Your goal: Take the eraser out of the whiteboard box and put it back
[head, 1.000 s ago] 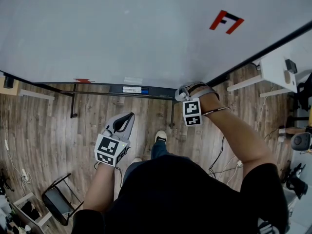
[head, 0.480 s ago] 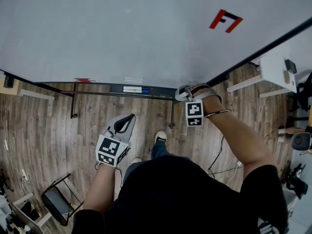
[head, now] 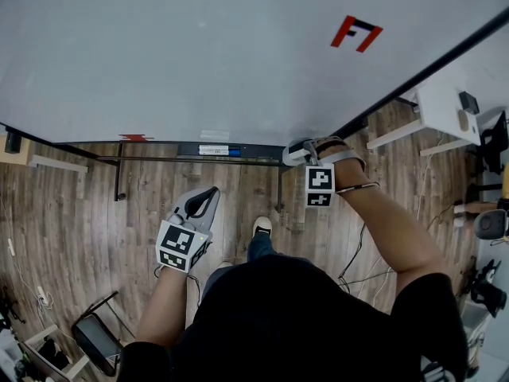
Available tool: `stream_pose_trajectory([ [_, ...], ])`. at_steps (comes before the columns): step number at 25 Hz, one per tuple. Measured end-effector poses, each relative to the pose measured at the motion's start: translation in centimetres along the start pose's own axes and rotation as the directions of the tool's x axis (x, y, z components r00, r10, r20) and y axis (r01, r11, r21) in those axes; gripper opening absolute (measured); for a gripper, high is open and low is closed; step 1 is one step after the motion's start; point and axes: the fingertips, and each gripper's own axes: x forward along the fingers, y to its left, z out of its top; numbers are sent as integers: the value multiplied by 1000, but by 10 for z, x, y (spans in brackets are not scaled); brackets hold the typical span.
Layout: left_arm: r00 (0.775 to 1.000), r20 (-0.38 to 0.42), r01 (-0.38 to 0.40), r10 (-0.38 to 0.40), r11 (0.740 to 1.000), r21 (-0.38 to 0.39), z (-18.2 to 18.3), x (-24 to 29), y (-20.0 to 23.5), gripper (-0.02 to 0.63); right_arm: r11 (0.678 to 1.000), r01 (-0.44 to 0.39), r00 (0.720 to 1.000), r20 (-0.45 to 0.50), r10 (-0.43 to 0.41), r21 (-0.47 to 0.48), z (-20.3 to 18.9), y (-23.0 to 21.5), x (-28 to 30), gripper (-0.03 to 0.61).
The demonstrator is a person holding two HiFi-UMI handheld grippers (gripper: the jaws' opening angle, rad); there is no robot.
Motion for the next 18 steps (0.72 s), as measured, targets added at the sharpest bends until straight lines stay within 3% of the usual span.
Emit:
stream_pose_trajectory([
  [18,998,8,54,-54,996,76,25,-2,-4,9,979,79,997,-7,-79,187,-15,-10,-46,118],
])
